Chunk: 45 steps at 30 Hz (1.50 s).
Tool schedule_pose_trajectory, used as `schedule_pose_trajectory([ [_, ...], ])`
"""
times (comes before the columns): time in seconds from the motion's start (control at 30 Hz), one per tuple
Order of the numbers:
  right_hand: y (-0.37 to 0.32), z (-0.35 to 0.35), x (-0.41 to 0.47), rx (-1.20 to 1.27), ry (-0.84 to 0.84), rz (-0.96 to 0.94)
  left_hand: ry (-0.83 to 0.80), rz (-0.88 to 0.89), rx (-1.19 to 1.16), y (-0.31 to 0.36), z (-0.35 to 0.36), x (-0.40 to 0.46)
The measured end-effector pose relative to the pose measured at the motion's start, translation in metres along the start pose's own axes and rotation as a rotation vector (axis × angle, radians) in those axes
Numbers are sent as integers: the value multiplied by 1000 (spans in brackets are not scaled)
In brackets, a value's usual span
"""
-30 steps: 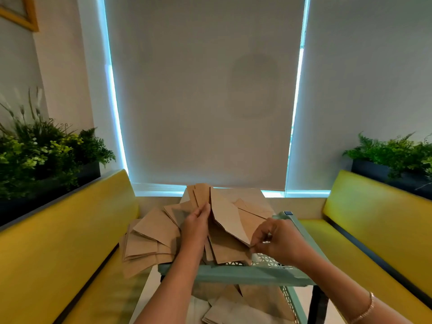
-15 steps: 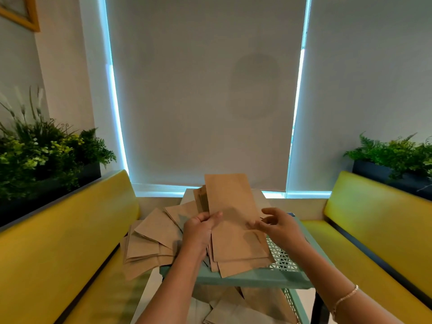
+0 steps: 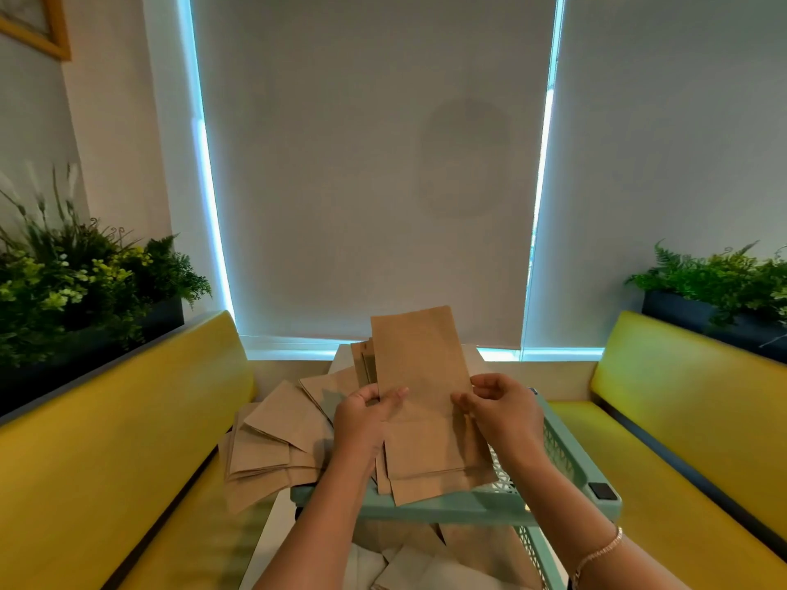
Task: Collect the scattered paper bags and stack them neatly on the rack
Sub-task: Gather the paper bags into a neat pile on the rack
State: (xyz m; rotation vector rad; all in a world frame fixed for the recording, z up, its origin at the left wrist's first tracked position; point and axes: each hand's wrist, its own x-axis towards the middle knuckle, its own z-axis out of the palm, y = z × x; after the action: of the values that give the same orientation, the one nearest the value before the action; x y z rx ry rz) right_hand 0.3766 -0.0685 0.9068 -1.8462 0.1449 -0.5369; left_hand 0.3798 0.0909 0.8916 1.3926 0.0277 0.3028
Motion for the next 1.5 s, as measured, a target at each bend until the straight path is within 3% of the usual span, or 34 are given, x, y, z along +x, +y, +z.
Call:
schedule_pose_trajectory([
  [0.13, -1, 1, -3, -31, 3, -29, 26, 2, 62, -1, 1, 3],
  [0.23, 0, 1, -3, -34, -5, -32, 44, -72, -73, 2, 2, 2],
  [0.53, 10, -1, 9, 192, -120, 173, 42, -148, -182, 1, 0, 7],
  [0.9, 6, 2, 5, 114, -29, 56, 79, -115, -133, 0, -1, 3],
  [1.13, 2, -22, 19, 235, 108, 107, 57, -77, -179, 2, -3, 1],
  [1.37, 6, -20, 11, 416, -155, 288, -50, -29, -162, 4, 6, -3],
  [1.5, 2, -18, 7, 391, -175, 293, -64, 16, -134, 6, 10, -5],
])
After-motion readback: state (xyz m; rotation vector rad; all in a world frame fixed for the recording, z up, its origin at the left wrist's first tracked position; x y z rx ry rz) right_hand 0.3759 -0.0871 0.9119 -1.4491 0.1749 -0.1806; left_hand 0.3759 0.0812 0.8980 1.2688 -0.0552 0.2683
